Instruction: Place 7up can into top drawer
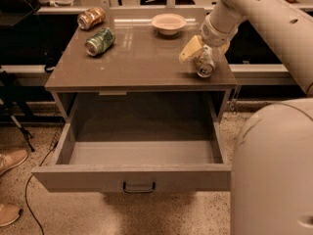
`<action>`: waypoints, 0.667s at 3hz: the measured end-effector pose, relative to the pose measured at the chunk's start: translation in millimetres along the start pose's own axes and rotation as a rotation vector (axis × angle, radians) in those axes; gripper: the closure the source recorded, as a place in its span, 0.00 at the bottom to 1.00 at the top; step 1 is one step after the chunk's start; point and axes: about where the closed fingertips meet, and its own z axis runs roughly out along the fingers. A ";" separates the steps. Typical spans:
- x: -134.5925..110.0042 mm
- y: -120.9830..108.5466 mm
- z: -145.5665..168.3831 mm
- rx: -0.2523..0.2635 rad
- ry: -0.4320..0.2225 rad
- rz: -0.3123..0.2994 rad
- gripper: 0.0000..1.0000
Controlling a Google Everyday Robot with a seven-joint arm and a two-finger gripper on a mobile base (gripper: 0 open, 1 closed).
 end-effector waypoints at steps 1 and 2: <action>0.2 1.6 4.6 0.000 0.017 -0.021 0.42; 4.6 12.7 4.2 -0.032 0.037 -0.101 0.65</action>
Offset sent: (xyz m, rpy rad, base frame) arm -0.0176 0.0179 0.0011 -0.0486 0.0294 0.2312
